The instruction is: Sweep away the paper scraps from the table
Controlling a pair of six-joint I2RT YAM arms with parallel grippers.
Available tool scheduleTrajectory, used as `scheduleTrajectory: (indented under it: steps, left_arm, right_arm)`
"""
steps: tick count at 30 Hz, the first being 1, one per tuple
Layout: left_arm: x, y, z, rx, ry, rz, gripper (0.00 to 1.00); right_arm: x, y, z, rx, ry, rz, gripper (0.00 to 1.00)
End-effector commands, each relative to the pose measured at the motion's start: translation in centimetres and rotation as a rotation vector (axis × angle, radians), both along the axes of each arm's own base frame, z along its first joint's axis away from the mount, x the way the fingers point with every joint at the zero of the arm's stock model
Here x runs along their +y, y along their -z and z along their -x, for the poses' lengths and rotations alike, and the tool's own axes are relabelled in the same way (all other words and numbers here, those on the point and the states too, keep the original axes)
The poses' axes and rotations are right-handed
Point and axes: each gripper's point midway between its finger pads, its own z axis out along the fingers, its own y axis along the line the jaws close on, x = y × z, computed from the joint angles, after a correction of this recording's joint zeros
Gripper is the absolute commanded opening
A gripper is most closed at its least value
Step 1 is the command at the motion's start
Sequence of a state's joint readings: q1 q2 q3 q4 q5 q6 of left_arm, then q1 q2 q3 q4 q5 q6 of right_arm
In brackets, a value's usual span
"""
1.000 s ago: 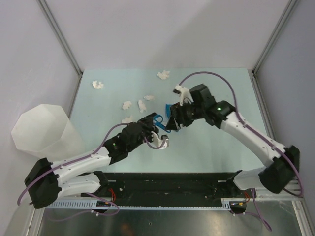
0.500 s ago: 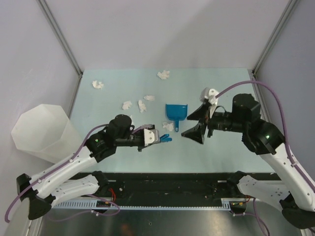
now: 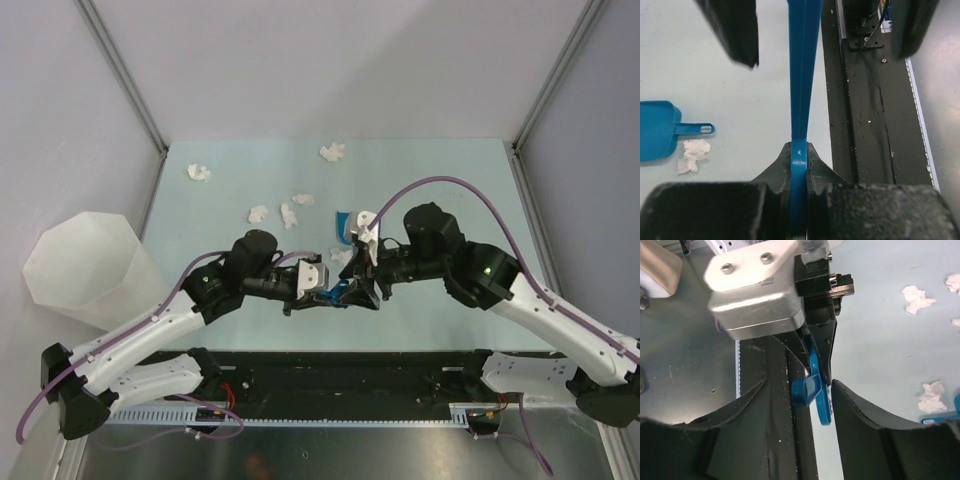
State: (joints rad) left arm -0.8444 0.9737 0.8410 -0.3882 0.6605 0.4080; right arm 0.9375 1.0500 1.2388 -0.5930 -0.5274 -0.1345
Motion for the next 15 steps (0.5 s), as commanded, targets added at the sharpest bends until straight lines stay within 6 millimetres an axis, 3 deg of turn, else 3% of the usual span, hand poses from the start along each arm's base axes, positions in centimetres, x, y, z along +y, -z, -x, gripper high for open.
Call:
scheduleTrajectory:
  steps: [1,3,6,7,11,12,13,14,15]
  left_arm:
    - [-0.2,-2.6,0.8,-0.007,0.038,0.065,0.0]
    - [-0.1,-2.6,0.6,-0.014,0.027,0.063,0.0]
    - [0.0,-2.7,0.7,-0.018,0.03,0.066,0.0]
    - [0.0,-2.8,0.7,-0.023,0.029,0.069,0.0]
    - [0.1,-2.6,0.5,-0.036,0.021,0.065,0.03]
    - [0.2,-2.4,-0.2,-0.046,-0.017,0.05,0.22]
    - [0.2,-2.3,-0.9,-0.054,-0.048,0.041,0.71]
    - [0.1,-2.7,-1.6,-0.057,-0.086,0.039,0.91]
    - [-0.1,-2.3,-2.5,-0.051,-0.122,0.023,1.0]
  right_arm:
    - [1.4,-0.2,-1.1,-0.036,0.019,-0.023,0.55]
    - [2.0,0.3,-1.1,-0.022,0.0,-0.018,0.51]
    - [2.2,1.3,-1.3,-0.009,-0.003,0.013,0.2]
    - [2.1,1.4,-1.4,-0.009,0.001,0.02,0.0]
    - [0.8,1.1,-2.6,-0.02,0.096,0.031,0.0]
    - [0.4,1.1,-3.4,-0.021,0.138,0.032,0.0]
    - [-0.4,0.9,-4.6,-0.009,0.209,0.026,0.0]
    - [-1.4,0.8,-6.4,-0.029,0.318,0.032,0.0]
    - [-2.3,0.2,-7.7,-0.044,0.403,0.014,0.0]
